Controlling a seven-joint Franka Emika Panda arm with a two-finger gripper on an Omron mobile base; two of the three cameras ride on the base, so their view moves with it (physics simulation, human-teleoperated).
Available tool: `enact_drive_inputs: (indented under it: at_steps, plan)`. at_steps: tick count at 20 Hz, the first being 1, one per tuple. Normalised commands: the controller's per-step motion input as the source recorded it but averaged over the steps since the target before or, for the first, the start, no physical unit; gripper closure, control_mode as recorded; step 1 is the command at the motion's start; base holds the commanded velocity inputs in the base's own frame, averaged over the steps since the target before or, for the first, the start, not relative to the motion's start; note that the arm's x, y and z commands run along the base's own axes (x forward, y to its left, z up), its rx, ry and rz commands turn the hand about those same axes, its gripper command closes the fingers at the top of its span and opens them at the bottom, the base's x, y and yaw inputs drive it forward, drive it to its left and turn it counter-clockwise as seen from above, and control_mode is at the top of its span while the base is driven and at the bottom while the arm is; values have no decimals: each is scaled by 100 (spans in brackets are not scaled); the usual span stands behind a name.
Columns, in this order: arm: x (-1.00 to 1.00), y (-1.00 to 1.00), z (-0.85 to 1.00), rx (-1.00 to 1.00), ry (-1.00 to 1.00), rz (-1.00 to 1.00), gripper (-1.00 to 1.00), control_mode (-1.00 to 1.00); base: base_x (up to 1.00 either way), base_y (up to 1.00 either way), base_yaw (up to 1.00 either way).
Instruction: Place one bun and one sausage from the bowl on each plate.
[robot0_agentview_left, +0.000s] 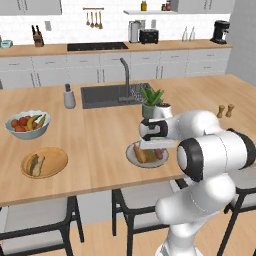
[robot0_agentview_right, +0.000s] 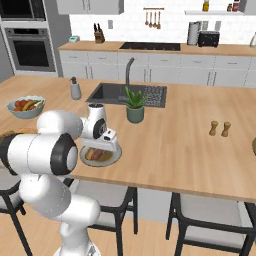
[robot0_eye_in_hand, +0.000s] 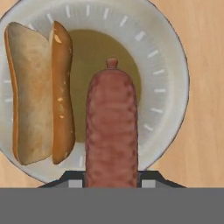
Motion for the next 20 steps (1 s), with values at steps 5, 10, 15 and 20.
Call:
enact_drive_inputs:
  at_steps: [5,10,15,20]
  plan:
    - [57,0,-37,0,0,0,100,-100,0,0,0]
    - [31,0,-39,0,3,0,100,-100,0,0,0]
    - [17,0,-15,0,0,0,-100,-100,0,0,0]
    - [0,0,0,0,-1,0,-100,-100,0,0,0]
